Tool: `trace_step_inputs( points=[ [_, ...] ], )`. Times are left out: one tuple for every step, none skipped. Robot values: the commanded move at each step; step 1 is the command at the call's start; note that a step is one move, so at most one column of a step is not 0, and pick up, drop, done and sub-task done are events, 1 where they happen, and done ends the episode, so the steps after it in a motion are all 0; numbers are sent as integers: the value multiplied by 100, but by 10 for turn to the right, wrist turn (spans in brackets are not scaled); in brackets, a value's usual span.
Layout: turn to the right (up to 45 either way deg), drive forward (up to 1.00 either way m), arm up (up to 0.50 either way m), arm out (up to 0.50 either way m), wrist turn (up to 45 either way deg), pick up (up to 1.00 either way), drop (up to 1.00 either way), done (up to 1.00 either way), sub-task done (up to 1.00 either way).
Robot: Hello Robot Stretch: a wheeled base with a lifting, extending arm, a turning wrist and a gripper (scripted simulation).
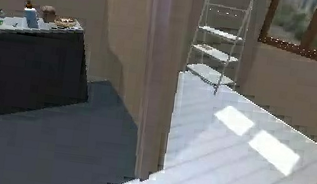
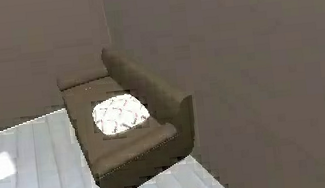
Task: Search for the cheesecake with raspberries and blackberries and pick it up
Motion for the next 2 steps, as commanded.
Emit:
trace_step_inputs(
  points=[
    [-420,0,0,0,0,0,0,0,0],
    [0,60,0,0,0,0,0,0,0]
  ],
)
